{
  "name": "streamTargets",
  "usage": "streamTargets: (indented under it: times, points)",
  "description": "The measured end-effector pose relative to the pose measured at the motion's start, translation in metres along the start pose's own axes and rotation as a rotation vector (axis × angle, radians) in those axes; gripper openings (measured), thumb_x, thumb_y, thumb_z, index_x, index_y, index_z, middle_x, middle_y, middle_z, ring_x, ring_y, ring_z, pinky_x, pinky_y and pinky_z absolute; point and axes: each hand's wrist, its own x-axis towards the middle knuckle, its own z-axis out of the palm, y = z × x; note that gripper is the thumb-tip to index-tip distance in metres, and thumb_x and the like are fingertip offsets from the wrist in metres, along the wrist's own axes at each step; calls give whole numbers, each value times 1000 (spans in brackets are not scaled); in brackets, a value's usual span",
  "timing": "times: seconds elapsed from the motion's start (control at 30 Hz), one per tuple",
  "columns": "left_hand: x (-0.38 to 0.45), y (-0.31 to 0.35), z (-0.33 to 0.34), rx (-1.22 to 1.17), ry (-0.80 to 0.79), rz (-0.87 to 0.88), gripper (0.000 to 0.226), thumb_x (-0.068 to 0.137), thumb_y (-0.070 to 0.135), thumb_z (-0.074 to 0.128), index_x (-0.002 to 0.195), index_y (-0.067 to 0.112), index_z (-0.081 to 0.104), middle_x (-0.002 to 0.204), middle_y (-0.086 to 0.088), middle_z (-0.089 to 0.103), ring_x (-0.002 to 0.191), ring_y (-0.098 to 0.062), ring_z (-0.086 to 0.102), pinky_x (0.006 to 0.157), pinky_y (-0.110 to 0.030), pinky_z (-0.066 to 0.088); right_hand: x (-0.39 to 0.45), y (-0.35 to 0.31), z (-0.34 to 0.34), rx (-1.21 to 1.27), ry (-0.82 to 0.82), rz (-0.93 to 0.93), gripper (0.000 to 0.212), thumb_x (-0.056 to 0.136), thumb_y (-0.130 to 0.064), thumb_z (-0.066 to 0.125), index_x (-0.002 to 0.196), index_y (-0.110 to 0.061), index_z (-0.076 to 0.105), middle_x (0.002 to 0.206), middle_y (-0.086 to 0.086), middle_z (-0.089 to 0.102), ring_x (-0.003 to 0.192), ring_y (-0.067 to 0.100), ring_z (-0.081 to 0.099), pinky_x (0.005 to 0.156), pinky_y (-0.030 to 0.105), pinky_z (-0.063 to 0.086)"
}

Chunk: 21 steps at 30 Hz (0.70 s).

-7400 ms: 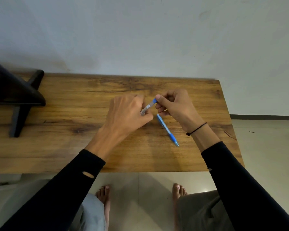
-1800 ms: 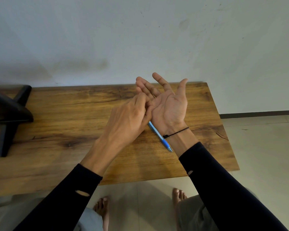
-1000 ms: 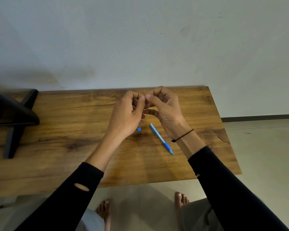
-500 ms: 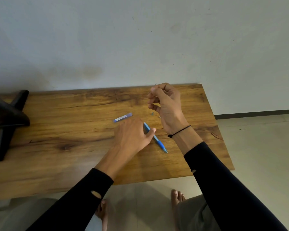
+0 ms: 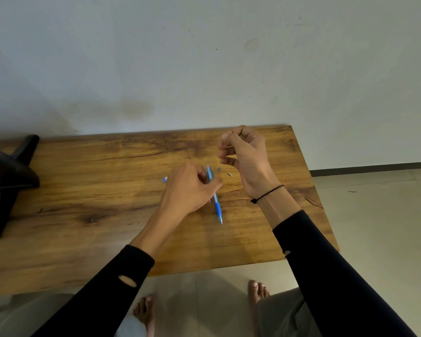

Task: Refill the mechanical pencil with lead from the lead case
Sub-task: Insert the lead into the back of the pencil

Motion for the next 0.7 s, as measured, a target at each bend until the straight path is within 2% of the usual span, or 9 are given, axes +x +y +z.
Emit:
streamTargets:
  times: [0.07, 0.13, 0.2, 0.33, 0.43, 0.57, 0.7]
  points:
    - [-3, 2, -13, -54, 15, 85, 16, 91, 35, 69, 81, 22, 69, 68, 3, 78, 64, -15, 78, 68, -48, 66, 1, 0, -1, -13, -42, 3, 10, 98, -3, 64, 89, -9, 64, 81, 11, 67, 70, 20, 65, 67, 35, 56]
    - [-6, 3, -25, -90, 7, 162, 15, 88, 37, 61, 83, 23, 63, 73, 1, 78, 68, -21, 78, 69, -54, 64, 1, 0, -1, -9, -95, 1, 6, 98, -1, 64, 93, -5, 64, 85, 14, 66, 76, 24, 67, 72, 37, 58]
    - [-8, 1, -31, -59, 25, 233, 16, 85, 41, 55, 85, 26, 60, 72, 3, 77, 66, -18, 75, 68, -52, 62, 0, -1, 0, 23, -136, 4, 5, 99, 0, 64, 96, -4, 63, 89, 19, 66, 78, 26, 68, 74, 39, 59]
    - [-7, -6, -31, -14, 90, 350, 4, 93, 34, 56, 96, 32, 54, 72, 5, 75, 64, -15, 72, 64, -46, 60, -1, -3, 1, 96, -195, 1, 6, 100, 1, 63, 96, -4, 62, 89, 19, 68, 77, 25, 68, 75, 40, 59]
    - [-6, -12, -33, -15, 134, 416, 10, 96, 30, 58, 96, 36, 50, 71, 5, 72, 63, -14, 69, 59, -42, 57, 0, -4, -1, 124, -249, -27, 7, 100, 2, 64, 95, -3, 63, 88, 16, 69, 79, 24, 69, 76, 40, 60]
    - [-5, -17, -35, -12, 168, 478, 9, 97, 34, 58, 101, 38, 50, 71, 8, 68, 63, -12, 66, 56, -33, 55, -1, -2, 1, 167, -290, -63, 9, 98, 5, 66, 92, -1, 65, 88, 16, 69, 80, 25, 69, 76, 39, 59]
    - [-5, -20, -36, -4, 177, 507, 9, 95, 42, 51, 104, 41, 48, 73, 9, 69, 65, -10, 68, 57, -31, 57, 0, -1, 2, 211, -330, -77, 9, 94, 9, 68, 91, 1, 68, 90, 18, 70, 82, 28, 69, 78, 40, 58]
